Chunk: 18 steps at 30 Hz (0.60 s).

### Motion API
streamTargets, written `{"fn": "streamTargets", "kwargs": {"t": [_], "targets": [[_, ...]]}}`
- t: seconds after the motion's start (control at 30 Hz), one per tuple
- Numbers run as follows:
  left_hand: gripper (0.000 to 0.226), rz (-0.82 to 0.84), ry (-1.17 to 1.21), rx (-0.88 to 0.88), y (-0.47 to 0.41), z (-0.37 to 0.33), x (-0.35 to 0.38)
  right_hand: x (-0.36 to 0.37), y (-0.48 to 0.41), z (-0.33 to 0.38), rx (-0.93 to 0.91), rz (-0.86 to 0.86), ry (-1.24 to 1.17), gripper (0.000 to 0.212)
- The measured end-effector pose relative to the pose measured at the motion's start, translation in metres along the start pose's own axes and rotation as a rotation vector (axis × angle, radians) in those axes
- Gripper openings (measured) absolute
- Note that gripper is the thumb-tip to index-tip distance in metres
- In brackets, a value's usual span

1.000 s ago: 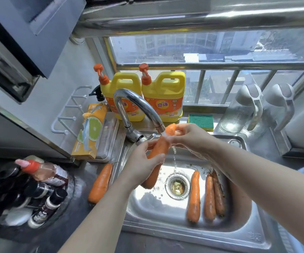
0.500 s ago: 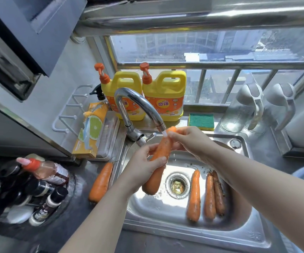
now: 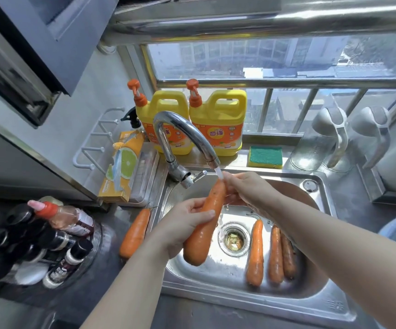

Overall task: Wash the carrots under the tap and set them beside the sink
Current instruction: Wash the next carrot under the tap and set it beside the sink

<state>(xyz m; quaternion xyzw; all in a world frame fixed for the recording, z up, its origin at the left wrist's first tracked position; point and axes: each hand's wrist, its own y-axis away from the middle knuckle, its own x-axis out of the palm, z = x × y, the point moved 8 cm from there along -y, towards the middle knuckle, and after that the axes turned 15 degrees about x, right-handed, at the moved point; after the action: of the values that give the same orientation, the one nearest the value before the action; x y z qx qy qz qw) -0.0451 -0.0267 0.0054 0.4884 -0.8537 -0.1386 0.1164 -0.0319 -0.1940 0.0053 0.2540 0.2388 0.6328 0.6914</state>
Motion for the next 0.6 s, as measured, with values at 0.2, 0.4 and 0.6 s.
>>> {"fn": "streamTargets", "kwargs": {"t": [0.2,0.4,0.6], "targets": [[0.039,0.021,0.037,-0.003,0.003,-0.003,0.000,0.001,0.004,0.009,-0.037,0.023,0.123,0.040],[0.038,0.046,0.090,-0.008,0.005,-0.009,0.002,0.003,0.005,0.003,0.077,0.211,0.070,0.032],[0.054,0.108,0.135,-0.012,0.008,-0.013,0.001,0.002,0.013,0.009,0.014,0.267,0.152,0.023]]}}
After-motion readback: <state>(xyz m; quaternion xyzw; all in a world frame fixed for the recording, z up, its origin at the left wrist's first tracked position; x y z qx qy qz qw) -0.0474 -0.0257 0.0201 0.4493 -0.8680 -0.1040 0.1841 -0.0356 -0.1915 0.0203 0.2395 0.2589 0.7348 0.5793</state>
